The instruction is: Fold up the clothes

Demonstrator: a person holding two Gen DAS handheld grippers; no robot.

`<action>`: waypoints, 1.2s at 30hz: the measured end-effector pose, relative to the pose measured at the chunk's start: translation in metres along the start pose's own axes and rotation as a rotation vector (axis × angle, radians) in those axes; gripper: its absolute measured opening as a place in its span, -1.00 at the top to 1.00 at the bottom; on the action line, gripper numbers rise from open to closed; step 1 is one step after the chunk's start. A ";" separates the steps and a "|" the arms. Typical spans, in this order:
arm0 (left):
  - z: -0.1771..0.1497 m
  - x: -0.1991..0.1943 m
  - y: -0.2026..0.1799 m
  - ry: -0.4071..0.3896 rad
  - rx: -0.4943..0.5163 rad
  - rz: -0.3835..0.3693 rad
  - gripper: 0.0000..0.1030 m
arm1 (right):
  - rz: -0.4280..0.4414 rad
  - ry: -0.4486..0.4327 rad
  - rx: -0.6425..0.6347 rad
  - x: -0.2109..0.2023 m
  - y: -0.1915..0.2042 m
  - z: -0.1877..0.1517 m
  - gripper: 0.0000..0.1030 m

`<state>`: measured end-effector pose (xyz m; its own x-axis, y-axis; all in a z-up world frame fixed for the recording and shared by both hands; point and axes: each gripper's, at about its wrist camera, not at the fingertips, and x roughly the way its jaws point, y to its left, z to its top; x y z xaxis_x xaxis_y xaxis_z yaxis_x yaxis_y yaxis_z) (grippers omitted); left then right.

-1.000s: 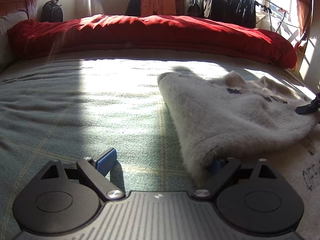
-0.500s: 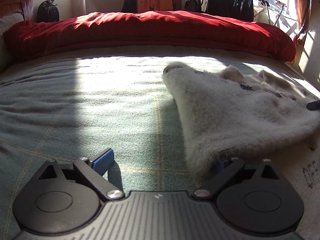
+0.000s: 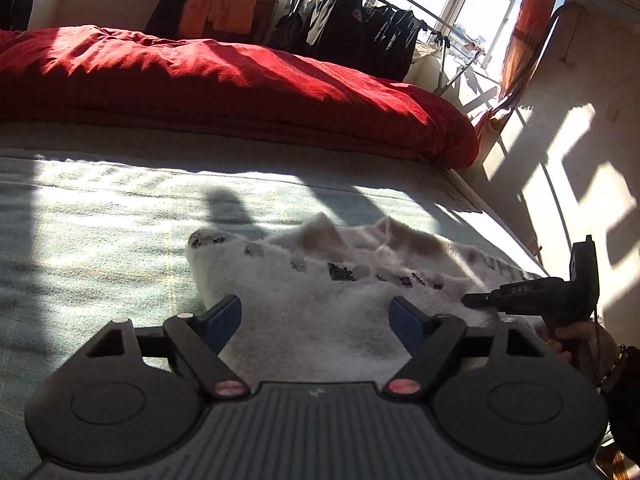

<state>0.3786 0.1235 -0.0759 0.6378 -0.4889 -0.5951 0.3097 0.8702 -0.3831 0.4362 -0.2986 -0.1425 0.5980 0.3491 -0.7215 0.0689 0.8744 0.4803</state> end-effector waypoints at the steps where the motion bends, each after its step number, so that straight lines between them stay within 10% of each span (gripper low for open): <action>1: 0.003 0.011 0.001 0.019 -0.004 -0.009 -0.50 | 0.007 0.000 0.001 0.000 -0.001 0.000 0.86; 9: -0.018 0.070 0.034 0.124 -0.006 0.086 -0.21 | 0.061 0.003 -0.021 0.003 -0.011 -0.002 0.89; 22: -0.052 0.026 -0.012 0.202 0.253 0.092 -0.23 | 0.056 -0.038 -0.052 -0.023 -0.004 -0.006 0.74; 36: -0.068 0.006 -0.014 0.160 0.270 0.127 -0.27 | 0.102 0.000 -0.313 -0.051 0.075 -0.011 0.74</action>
<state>0.3304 0.1047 -0.1224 0.5711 -0.3607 -0.7374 0.4241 0.8988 -0.1111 0.4021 -0.2470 -0.0754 0.5889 0.4406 -0.6776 -0.2403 0.8959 0.3737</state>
